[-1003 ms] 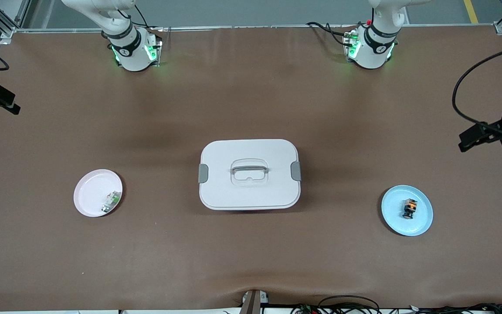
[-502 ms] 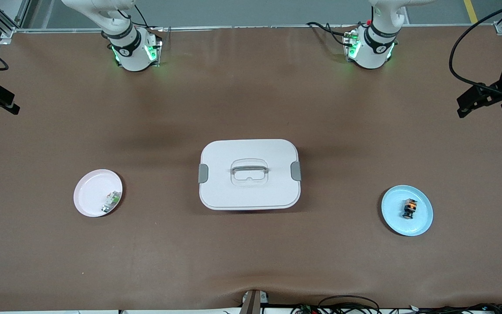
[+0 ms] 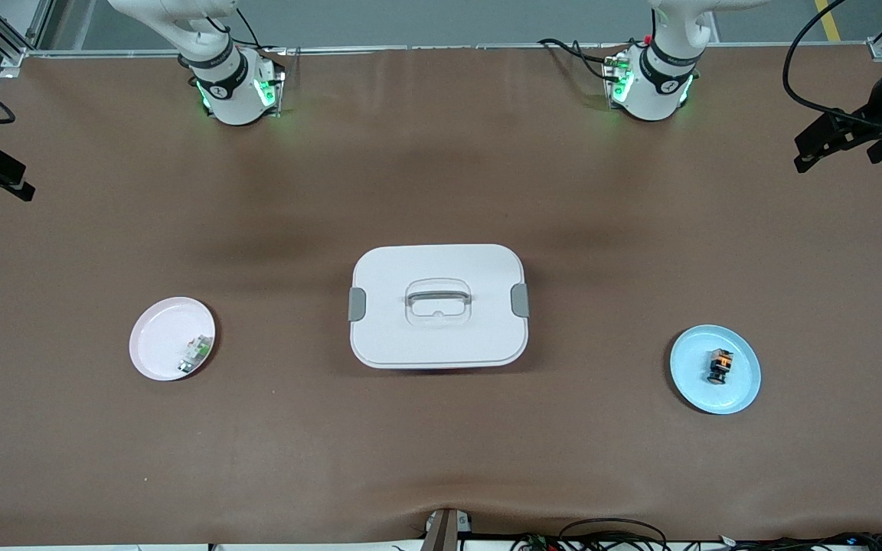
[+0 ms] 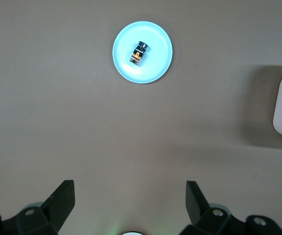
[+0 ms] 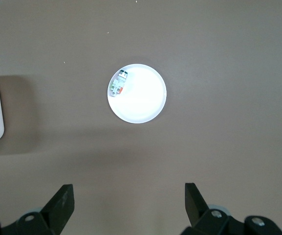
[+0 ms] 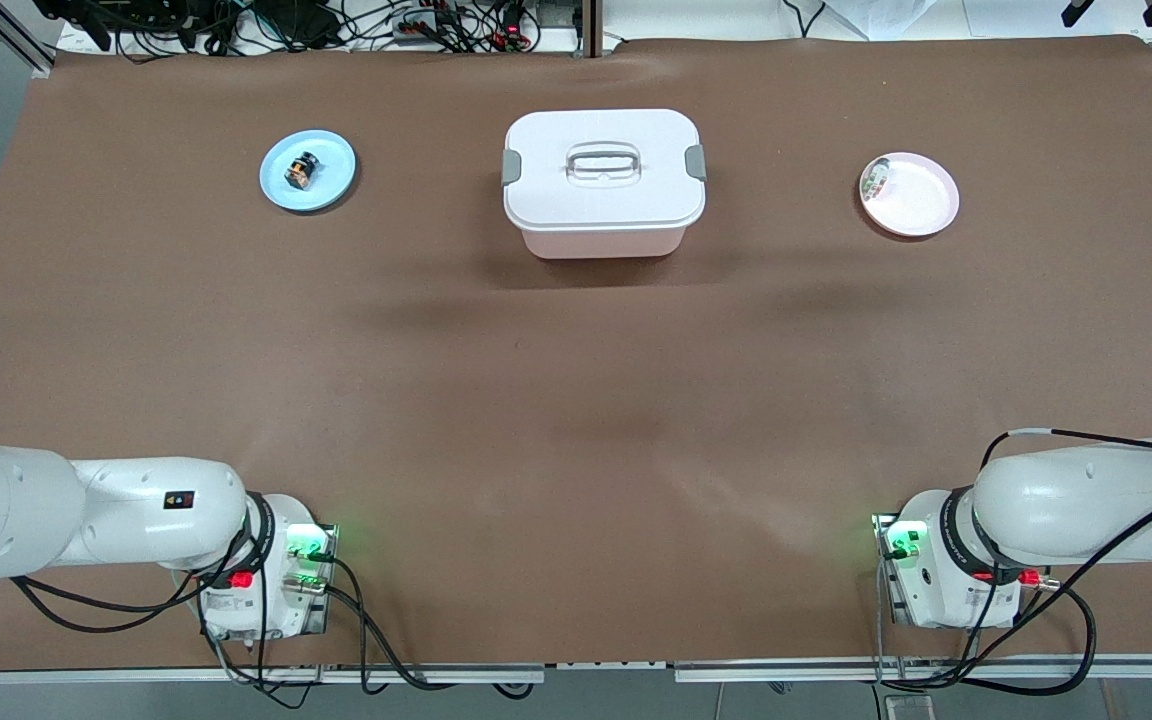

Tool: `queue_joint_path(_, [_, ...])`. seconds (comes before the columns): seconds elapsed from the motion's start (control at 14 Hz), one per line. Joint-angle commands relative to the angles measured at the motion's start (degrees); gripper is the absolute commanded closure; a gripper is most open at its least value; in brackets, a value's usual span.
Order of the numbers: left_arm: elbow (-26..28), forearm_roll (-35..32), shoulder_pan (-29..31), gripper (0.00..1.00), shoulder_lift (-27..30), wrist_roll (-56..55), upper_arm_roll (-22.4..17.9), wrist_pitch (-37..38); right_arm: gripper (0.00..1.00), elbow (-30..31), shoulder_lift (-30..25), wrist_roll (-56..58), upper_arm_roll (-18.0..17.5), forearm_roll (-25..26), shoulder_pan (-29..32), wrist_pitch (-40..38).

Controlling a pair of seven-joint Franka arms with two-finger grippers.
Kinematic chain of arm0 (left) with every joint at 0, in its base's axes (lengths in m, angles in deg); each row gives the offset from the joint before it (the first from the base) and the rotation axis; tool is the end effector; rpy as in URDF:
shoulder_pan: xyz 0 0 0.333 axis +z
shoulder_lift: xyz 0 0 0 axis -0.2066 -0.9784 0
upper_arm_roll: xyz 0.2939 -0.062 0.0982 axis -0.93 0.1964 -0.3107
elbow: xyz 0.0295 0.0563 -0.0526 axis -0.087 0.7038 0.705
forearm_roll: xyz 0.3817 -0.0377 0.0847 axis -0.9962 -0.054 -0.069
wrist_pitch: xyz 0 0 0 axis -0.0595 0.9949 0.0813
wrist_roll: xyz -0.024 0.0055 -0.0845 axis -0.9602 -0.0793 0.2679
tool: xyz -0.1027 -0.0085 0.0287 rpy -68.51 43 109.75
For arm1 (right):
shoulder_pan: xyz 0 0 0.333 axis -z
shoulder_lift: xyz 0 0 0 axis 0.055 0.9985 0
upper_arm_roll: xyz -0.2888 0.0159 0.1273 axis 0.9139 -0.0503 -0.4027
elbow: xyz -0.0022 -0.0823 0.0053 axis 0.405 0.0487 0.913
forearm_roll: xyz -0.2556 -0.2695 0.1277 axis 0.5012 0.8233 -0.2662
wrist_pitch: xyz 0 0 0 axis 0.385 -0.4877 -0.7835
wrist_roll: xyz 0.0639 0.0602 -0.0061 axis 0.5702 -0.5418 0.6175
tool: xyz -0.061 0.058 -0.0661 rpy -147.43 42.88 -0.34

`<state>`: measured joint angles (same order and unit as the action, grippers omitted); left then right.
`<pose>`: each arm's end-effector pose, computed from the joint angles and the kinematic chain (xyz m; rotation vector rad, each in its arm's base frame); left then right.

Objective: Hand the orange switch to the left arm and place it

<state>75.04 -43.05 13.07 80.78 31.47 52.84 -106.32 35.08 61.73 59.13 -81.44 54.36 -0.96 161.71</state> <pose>0.4986 -0.0316 0.6566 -3.0779 -0.1351 -0.0145 0.5272 -0.0638 0.6395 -3.1380 0.0651 -0.0465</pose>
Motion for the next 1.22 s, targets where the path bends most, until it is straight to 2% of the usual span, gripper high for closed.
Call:
queue_joint_path(0.0, [-2.17, 0.82, -2.38, 0.0, -0.26, 1.5, -1.62, 2.38, 0.0, -1.47, 0.65, 0.53, -0.28, 0.93, 0.53, -1.0])
queue_joint_path(0.57, [-2.72, 3.63, -2.12, 0.0, -1.86, 2.56, -1.35, 2.82, 0.0, -2.17, 0.65, 0.53, -0.28, 0.93, 0.8, -0.92])
queue_joint_path(1.15, [-4.74, 3.11, -2.47, 0.0, -3.44, 1.43, -1.35, 2.82, 0.0, -2.17, 0.65, 0.71, -0.37, 0.93, 1.32, -3.2])
